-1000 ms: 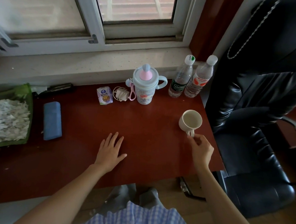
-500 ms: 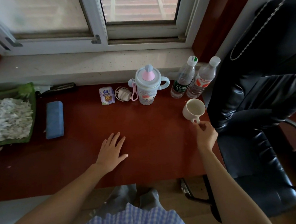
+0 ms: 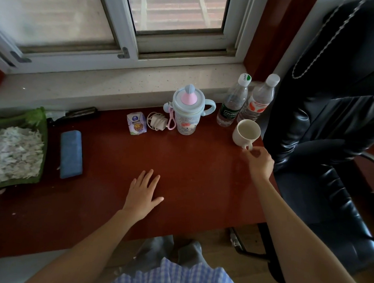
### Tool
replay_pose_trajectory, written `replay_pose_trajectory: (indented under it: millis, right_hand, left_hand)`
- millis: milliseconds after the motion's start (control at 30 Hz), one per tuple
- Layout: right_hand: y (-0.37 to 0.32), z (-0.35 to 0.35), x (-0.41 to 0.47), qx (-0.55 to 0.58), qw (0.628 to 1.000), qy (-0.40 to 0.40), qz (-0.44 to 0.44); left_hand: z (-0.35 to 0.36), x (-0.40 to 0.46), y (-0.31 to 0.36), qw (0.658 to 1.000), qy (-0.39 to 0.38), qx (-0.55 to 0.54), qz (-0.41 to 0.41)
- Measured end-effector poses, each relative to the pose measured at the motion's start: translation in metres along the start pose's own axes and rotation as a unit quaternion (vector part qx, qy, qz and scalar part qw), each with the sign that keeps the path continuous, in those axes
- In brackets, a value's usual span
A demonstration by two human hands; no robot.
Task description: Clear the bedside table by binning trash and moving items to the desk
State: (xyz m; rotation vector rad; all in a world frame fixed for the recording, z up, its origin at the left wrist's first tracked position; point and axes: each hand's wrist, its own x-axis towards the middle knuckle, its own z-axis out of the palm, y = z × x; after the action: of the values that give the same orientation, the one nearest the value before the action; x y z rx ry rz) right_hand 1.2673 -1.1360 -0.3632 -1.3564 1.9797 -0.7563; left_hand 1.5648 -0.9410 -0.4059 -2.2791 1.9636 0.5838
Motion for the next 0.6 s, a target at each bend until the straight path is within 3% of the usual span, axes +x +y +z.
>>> replay_pose_trajectory:
  millis: [167,333,600]
  right_hand:
    - [0.016,-0.005,-0.014,-0.026,0.999,-0.043,-0.003]
    - [0.047,-0.014,-0.050,-0.155,0.979,-0.074,-0.111]
    - [0.083,-0.006,-0.081,-0.199,0.937,-0.077,-0.277]
  left_hand:
    - [-0.001,0.000,0.002,1.000,-0.004,0.005,-0.006]
    - [0.000,-0.002,0.002,1.000,-0.011,0.016,-0.011]
    - [0.015,-0.022,0.017,0.994,0.100,0.001,-0.050]
